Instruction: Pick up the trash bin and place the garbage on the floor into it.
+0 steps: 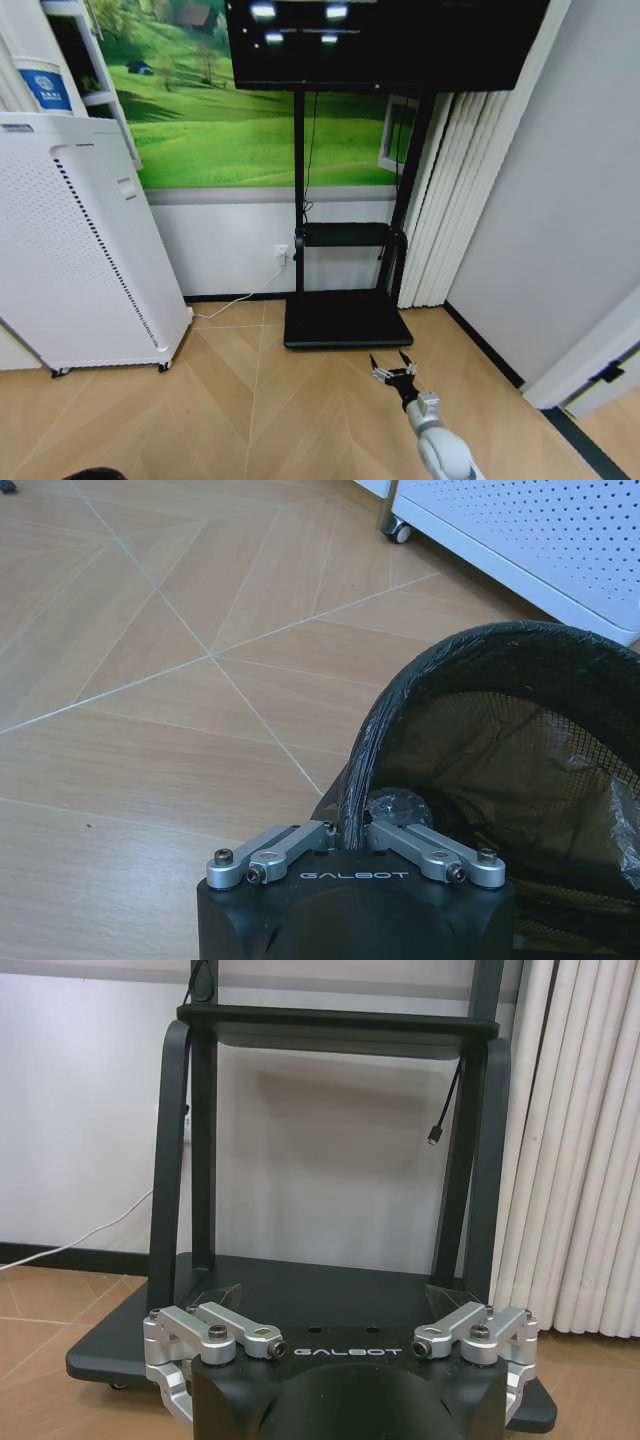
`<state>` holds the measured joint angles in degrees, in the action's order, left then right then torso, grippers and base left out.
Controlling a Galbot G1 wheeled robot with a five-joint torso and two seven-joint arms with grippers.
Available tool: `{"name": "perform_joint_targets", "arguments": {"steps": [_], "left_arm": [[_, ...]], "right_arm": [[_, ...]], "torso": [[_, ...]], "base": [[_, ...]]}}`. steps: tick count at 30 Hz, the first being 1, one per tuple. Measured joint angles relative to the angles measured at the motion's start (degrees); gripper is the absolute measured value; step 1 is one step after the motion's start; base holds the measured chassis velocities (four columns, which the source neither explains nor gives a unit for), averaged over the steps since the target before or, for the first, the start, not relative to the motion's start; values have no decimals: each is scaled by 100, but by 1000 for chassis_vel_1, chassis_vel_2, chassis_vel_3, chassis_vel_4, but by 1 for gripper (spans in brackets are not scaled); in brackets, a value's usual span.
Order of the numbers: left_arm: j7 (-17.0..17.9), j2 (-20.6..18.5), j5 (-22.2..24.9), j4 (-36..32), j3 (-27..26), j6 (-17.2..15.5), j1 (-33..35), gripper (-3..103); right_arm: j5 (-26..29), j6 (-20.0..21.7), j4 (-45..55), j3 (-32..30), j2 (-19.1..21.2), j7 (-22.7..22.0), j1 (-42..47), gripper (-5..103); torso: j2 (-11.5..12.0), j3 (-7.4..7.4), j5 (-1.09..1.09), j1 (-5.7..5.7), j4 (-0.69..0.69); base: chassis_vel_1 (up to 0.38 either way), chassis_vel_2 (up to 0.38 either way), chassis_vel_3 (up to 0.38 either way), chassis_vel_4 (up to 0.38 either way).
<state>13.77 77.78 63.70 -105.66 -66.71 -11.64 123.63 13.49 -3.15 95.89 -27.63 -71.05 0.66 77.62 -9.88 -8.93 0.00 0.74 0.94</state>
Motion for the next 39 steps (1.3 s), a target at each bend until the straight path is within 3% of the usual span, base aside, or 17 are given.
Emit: {"name": "perform_joint_targets", "arguments": {"steps": [8,16,20,23,27,28,30,32,35,39], "left_arm": [[90,-13,-49,157,13,1,-71,-1],[115,-66,-90,244,26,-23,-145,31],[114,-68,-85,235,26,-26,-146,42],[109,-70,-91,202,-5,-26,-137,58],[93,-68,-132,156,-47,-25,-117,64],[71,-65,-179,104,-82,-23,-98,74],[4,-60,-330,-38,-139,-16,-65,86],[-7,-59,-356,-55,-147,-14,-60,86],[-18,-56,-384,-72,-152,-12,-54,98],[-136,-44,-516,-88,-176,-8,-40,100]], "right_arm": [[-1,-21,-37,-18,27,6,-2,100],[-6,-38,-66,-20,23,11,21,100],[-9,-48,-73,-25,27,12,29,100],[-10,-57,-94,-33,29,12,27,100],[-11,-70,-110,-38,29,13,24,100],[-11,-75,-118,-41,29,13,24,100],[-12,-89,-138,-45,33,15,20,100],[-12,-91,-140,-46,34,16,19,100],[-13,-94,-142,-47,37,17,17,100],[-14,-95,-142,-49,41,20,17,100]], "torso": [[0,0,-1,0,0],[-1,0,0,0,0],[-1,0,0,0,0],[-1,0,0,0,0],[-1,0,0,0,0],[-1,0,0,0,-1],[-1,0,-1,0,0],[-1,0,-1,0,0],[-1,0,0,0,-1],[-1,1,2,0,0]], "base": [[0,0,0,0],[0,0,0,0],[0,0,0,0],[0,0,0,0],[0,0,0,0],[0,0,0,0],[0,0,0,0],[0,0,0,0],[0,0,0,0],[0,0,0,0]]}}
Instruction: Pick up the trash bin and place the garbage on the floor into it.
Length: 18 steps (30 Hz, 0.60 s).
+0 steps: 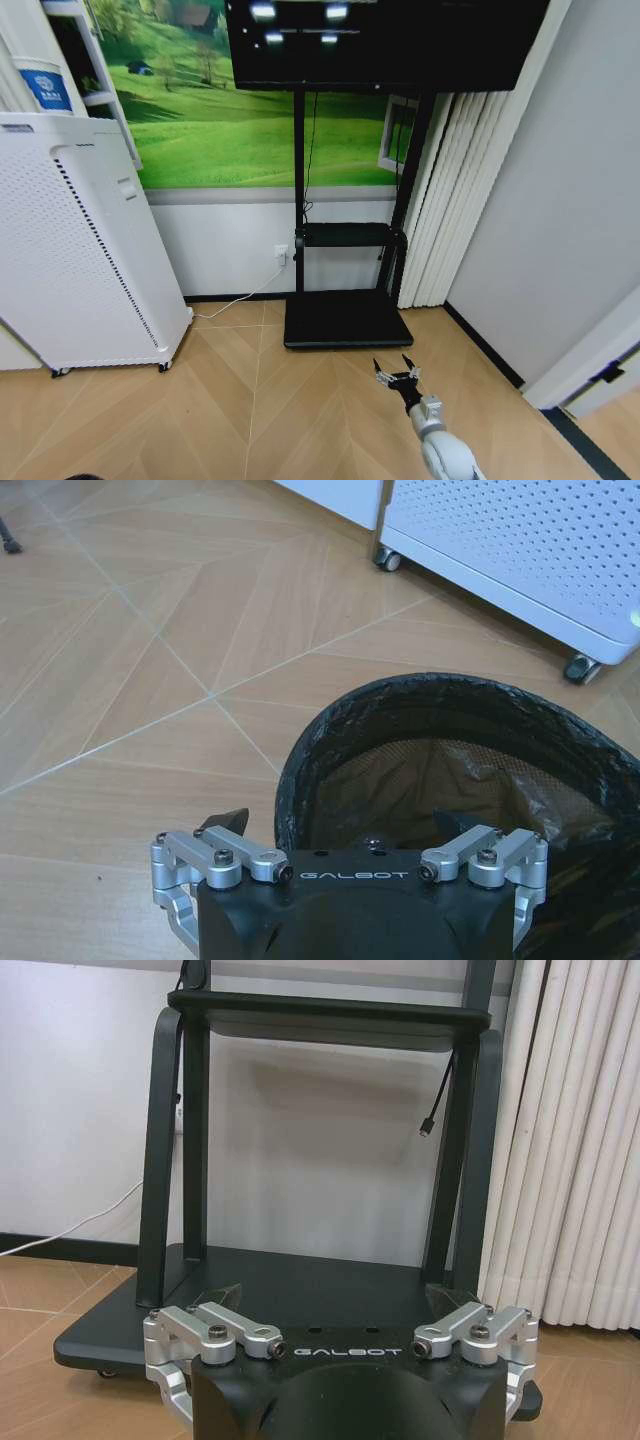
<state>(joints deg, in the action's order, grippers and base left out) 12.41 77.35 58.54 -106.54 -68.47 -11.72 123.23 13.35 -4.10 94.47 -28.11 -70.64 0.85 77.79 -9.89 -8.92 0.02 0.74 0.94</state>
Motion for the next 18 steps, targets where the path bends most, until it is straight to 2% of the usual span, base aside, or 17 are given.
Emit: {"name": "perform_joint_targets", "arguments": {"steps": [1,3,4,5,6,9,11,12,14,15,17,18], "left_arm": [[-627,61,-636,-453,-131,30,181,100],[-760,72,-760,-626,-151,34,229,100],[-965,105,-954,-965,-158,20,319,100],[-1096,138,-1109,-1224,-115,-18,380,100],[-1213,165,-1250,-1425,-65,-30,404,100],[-1390,179,-1480,-1678,-11,21,413,100],[-1565,112,-1811,-1892,11,193,310,100],[-1565,112,-1811,-1892,11,193,310,100],[-1636,-49,-2302,-1977,9,396,39,100],[-1636,-49,-2302,-1977,9,396,39,100],[-1635,-401,-2828,-2015,107,606,-437,100],[-1635,-401,-2828,-2015,107,606,-437,100]], "right_arm": [[1,12,46,-44,45,-1,11,100],[2,18,64,-50,57,0,14,100],[4,32,84,-64,76,6,35,100],[5,42,114,-107,102,5,49,100],[7,48,148,-143,115,6,64,100],[12,65,177,-196,132,7,113,100],[12,67,222,-279,152,6,181,100],[12,67,222,-279,152,6,181,100],[10,75,300,-360,123,-2,274,100],[10,75,300,-360,123,-2,274,100],[0,151,538,-476,33,-30,448,100],[0,151,538,-476,33,-30,448,100]], "torso": [[-1,0,1,0,-3],[-1,1,-7,0,-1],[0,0,-12,0,0],[-1,0,2,0,1],[-1,1,2,0,0],[0,0,-7,0,-1],[-1,0,0,0,-2],[-1,0,0,0,-2],[0,0,-5,0,-2],[0,0,-5,0,-2],[0,0,0,0,0],[0,0,0,0,0]], "base": [[0,0,0,0],[0,0,0,0],[0,0,0,0],[0,0,0,0],[0,0,0,0],[0,0,0,0],[0,0,0,0],[0,0,0,0],[0,0,0,0],[0,0,0,0],[0,0,0,0],[0,0,0,0]]}}
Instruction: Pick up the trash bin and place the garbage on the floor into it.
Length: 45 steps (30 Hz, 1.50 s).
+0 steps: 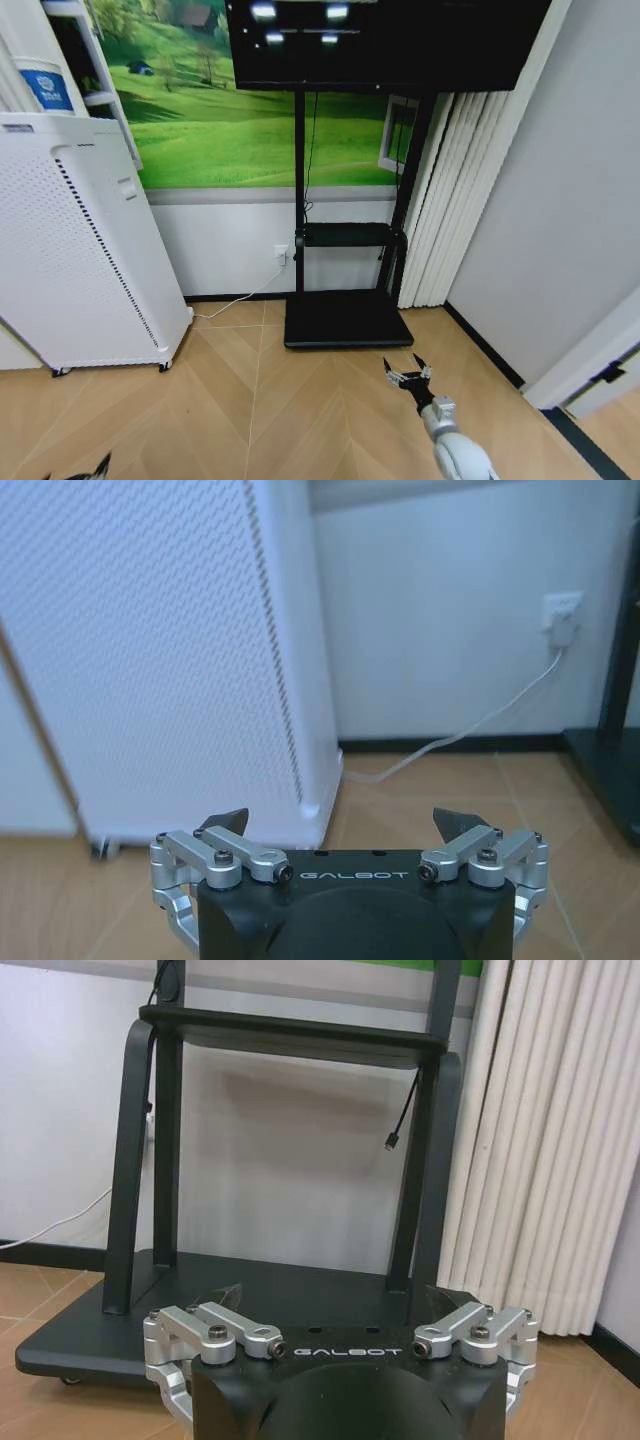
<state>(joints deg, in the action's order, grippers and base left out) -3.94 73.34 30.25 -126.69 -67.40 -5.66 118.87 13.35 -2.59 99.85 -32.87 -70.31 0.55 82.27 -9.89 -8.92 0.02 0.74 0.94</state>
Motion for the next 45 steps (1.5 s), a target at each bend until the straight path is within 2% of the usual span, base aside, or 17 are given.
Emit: {"name": "perform_joint_targets", "arguments": {"steps": [3,7,9,10,12,15,20,24,30,45], "left_arm": [[181,-567,-181,-72,446,-75,-534,100],[310,-861,-211,-113,783,-183,-875,100],[313,-856,-224,-146,822,-183,-904,100],[311,-806,-267,-190,852,-149,-918,100],[315,-788,-296,-212,896,-118,-947,100],[312,-786,-342,-292,1121,-53,-1083,100],[273,-720,-382,-357,1316,103,-1141,100],[249,-485,-420,-413,1430,271,-1106,100],[181,-196,-523,-252,1533,548,-1102,100],[108,-185,-650,-368,1947,560,-1254,100]], "right_arm": [[-27,152,481,-161,-134,-125,280,100],[23,385,984,-284,-218,-281,467,100],[72,477,1135,-260,-207,-331,487,100],[152,583,1365,-177,-164,-393,524,100],[185,643,1554,-148,-148,-420,607,100],[218,764,2105,-186,-183,-461,960,100],[204,824,2583,-277,-290,-486,1340,100],[169,983,3110,-369,-561,-612,1754,100],[-9,1006,3300,-391,-763,-639,2046,100],[-270,886,3361,-29,-840,-426,2174,100]], "torso": [[0,-1,0,0,1],[0,-1,0,0,4],[0,-1,0,0,4],[0,-1,-2,0,-2],[0,-1,-3,0,-6],[0,-1,-2,0,0],[0,-1,0,0,0],[0,0,-2,0,0],[0,0,-2,0,-1],[0,0,-2,0,0]], "base": [[0,0,0,0],[0,0,0,0],[0,0,0,0],[0,0,0,0],[0,0,0,0],[0,0,0,0],[0,0,0,0],[0,0,0,0],[0,0,0,0],[0,0,0,0]]}}
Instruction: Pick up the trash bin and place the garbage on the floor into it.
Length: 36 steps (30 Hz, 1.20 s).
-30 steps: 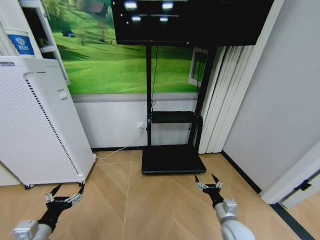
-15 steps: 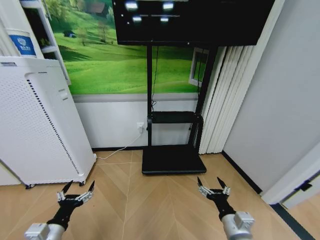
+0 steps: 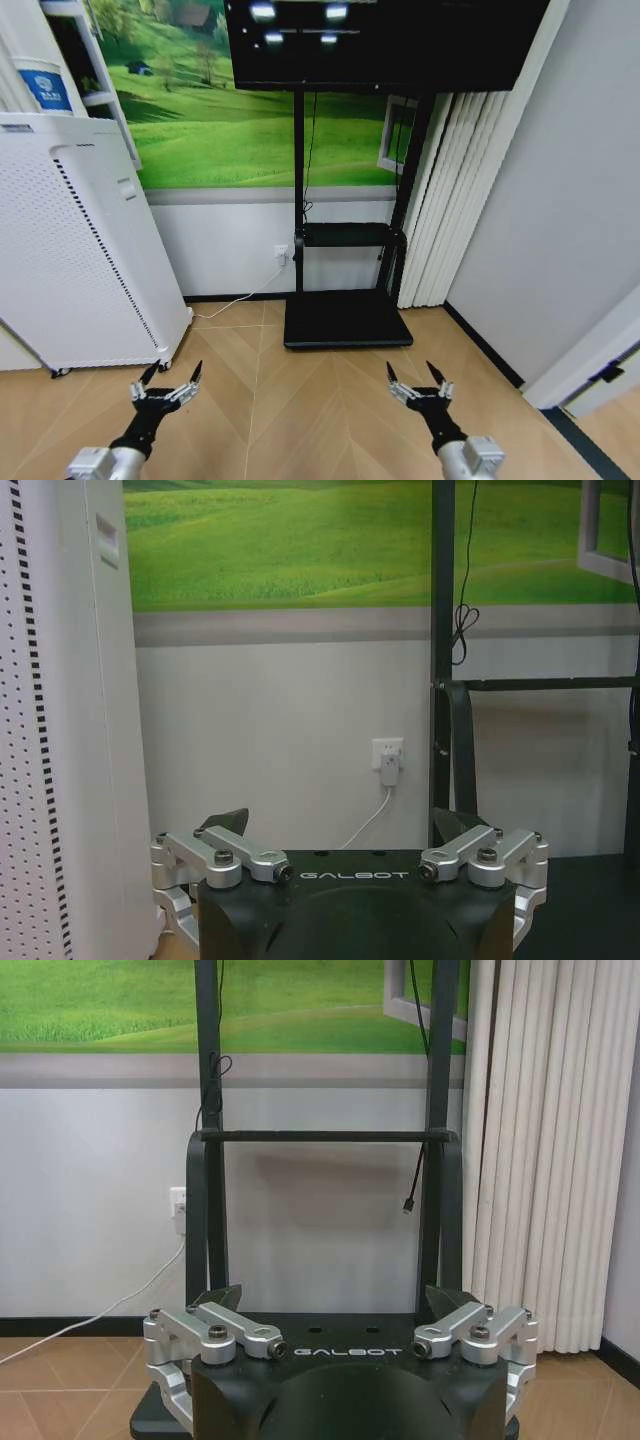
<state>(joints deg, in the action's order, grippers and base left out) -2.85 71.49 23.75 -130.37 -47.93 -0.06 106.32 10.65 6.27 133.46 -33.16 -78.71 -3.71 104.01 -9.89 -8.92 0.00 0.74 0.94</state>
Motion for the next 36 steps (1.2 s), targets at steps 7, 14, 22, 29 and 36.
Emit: {"name": "perform_joint_targets", "arguments": {"steps": [7,14,22,29,36], "left_arm": [[14,45,-43,-26,5,-27,46,100],[20,45,-43,-26,1,-37,49,100],[23,44,-43,-26,-2,-41,51,100],[25,42,-43,-26,-5,-44,52,100],[28,42,-41,-24,-8,-48,52,100]], "right_arm": [[-32,7,-7,16,-3,-8,-7,100],[-32,10,-15,16,-2,-11,-11,100],[-30,11,-20,14,0,-15,-14,100],[-27,11,-22,12,1,-17,-16,100],[-25,11,-23,12,1,-18,-17,100]], "torso": [[0,0,0,0,0],[0,0,0,0,-1],[-2,-2,0,0,0],[-96,-72,0,25,0],[-280,-202,0,78,0]], "base": [[0,0,0,0],[0,0,0,0],[0,0,0,0],[0,0,0,0],[0,0,0,0]]}}
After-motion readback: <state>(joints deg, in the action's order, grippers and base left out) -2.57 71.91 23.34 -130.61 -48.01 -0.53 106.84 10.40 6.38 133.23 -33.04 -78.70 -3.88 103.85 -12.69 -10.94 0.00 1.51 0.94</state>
